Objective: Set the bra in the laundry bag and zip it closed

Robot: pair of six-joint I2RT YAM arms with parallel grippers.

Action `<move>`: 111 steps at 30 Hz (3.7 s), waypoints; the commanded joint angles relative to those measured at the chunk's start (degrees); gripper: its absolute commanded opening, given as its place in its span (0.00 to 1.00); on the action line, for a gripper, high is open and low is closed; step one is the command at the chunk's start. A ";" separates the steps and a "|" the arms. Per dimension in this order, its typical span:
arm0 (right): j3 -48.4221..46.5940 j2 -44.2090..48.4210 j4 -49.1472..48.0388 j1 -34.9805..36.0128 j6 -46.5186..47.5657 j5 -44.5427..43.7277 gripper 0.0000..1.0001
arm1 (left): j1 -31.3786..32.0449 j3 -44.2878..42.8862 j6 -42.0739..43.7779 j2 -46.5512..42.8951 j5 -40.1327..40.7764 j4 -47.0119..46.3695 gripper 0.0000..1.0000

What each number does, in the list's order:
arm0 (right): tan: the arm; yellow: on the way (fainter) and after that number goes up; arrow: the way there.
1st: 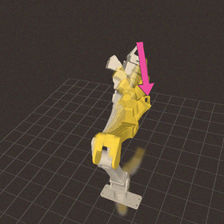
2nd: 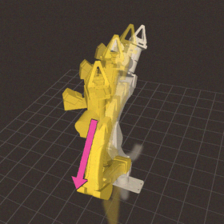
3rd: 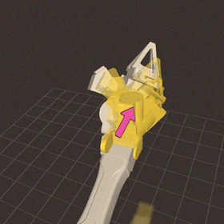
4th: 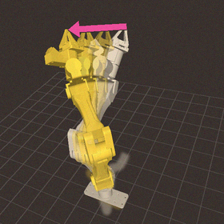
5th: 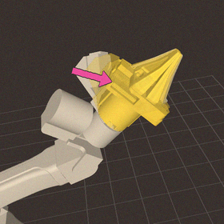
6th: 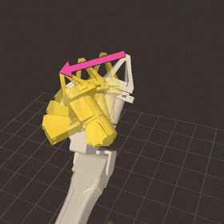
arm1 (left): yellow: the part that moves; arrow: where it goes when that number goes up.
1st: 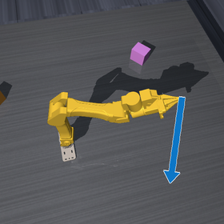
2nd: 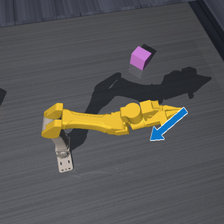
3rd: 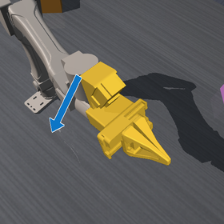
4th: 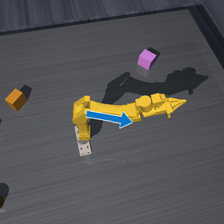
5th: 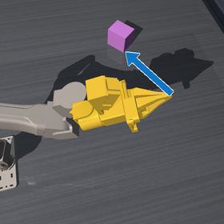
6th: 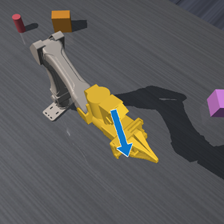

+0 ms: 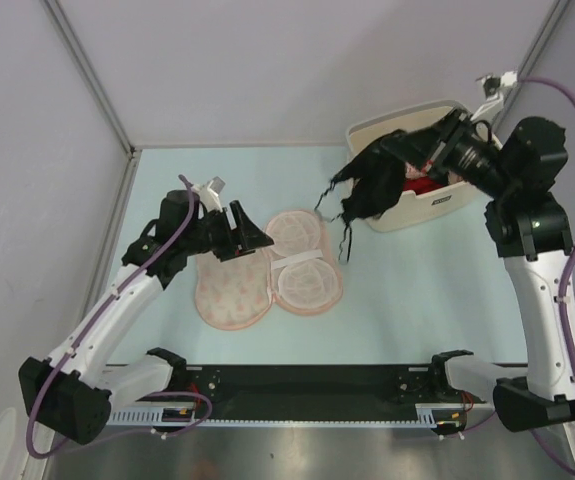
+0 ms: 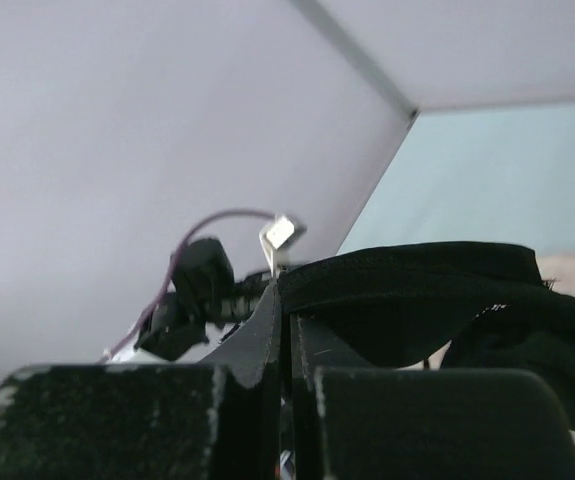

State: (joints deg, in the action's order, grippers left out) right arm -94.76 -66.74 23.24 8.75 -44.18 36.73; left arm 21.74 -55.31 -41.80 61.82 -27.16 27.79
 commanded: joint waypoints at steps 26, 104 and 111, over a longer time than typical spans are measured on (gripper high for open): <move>37.37 22.97 5.51 13.22 4.37 -3.94 0.00 | 13.42 21.38 -13.48 -26.13 3.33 -18.02 0.74; 62.33 -16.67 -41.36 23.85 8.85 3.26 0.00 | 3.93 -2.86 0.14 27.02 23.47 -18.77 0.82; 61.36 -15.27 -39.33 23.85 9.64 2.82 0.00 | 3.93 -7.27 0.67 33.80 22.85 -16.10 0.66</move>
State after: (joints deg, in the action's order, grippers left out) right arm -31.05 -84.53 -17.47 32.18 -36.49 39.75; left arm 26.06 -60.45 -42.78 94.80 -3.40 9.61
